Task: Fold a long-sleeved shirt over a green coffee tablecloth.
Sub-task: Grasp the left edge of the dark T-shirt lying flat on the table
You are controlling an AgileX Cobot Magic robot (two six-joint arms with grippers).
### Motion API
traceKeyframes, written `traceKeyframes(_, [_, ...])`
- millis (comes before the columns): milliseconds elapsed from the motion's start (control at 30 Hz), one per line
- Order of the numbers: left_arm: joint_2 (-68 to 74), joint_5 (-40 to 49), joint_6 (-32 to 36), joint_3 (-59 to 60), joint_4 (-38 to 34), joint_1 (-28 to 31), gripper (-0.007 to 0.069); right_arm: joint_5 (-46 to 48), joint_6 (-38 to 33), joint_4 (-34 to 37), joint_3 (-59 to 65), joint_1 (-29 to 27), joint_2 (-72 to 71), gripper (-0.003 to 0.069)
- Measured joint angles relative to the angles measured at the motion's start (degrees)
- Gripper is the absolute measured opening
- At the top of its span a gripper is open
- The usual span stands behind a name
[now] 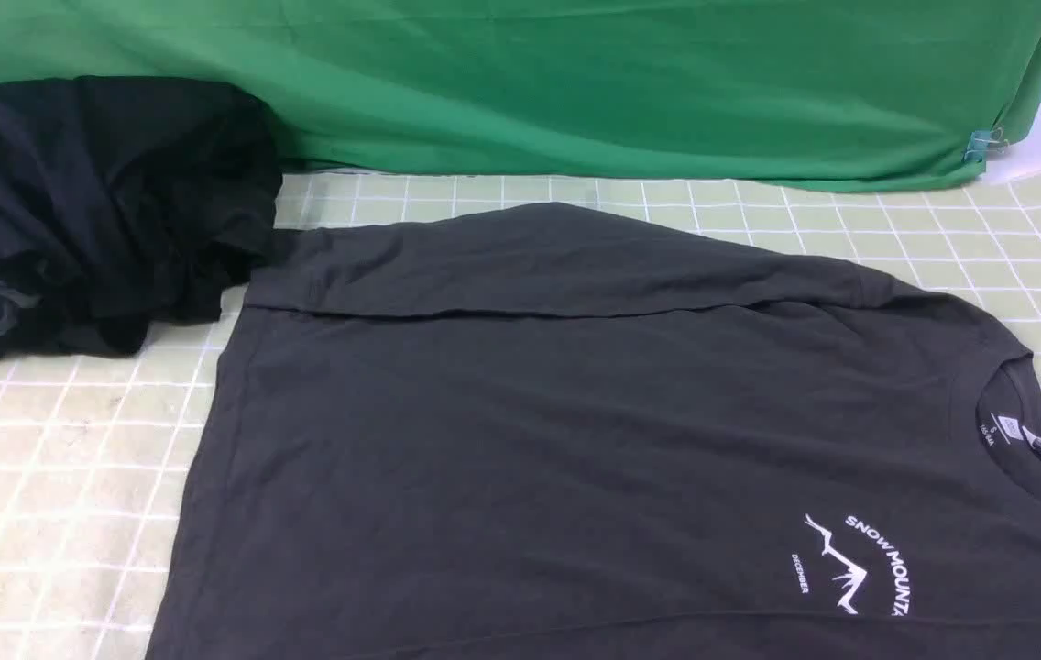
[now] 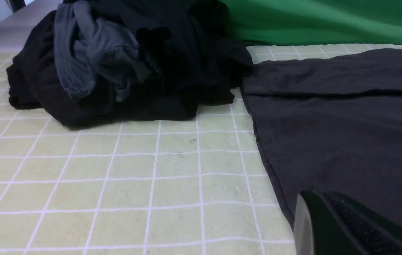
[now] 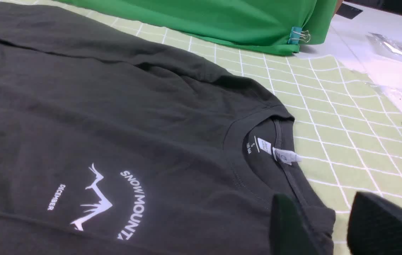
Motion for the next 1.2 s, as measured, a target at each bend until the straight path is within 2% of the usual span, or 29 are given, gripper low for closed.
traceKeyframes(633, [0.00, -0.13, 0.28, 0.00, 0.44, 0.00, 0.0018, 0.00, 0.00, 0.00, 0.00, 0.00, 0.00, 0.0242])
traceKeyframes(700, [0.02, -2.40, -0.63, 0.00, -3.41, 0.00, 0.0018, 0.00, 0.00, 0.00, 0.00, 0.00, 0.00, 0.0242])
traceKeyframes(867, [0.00, -11.30, -7.20, 0.00, -20.60, 0.00, 0.0018, 0.00, 0.00, 0.00, 0.00, 0.00, 0.00, 0.0242])
traceKeyframes(933, [0.00, -14.62, -8.66, 0.00, -24.47, 0.00, 0.0018, 0.00, 0.00, 0.00, 0.00, 0.00, 0.00, 0.0242])
traceKeyframes(1067, [0.02, -17.47, -9.44, 0.00, -25.35, 0.00, 0.0018, 0.00, -0.16, 0.00, 0.00, 0.00, 0.00, 0.0242])
traceKeyframes(1200, [0.00, -27.72, -13.79, 0.00, -25.88, 0.00, 0.0018, -0.17, -1.65, 0.00, 0.00, 0.00, 0.00, 0.0242])
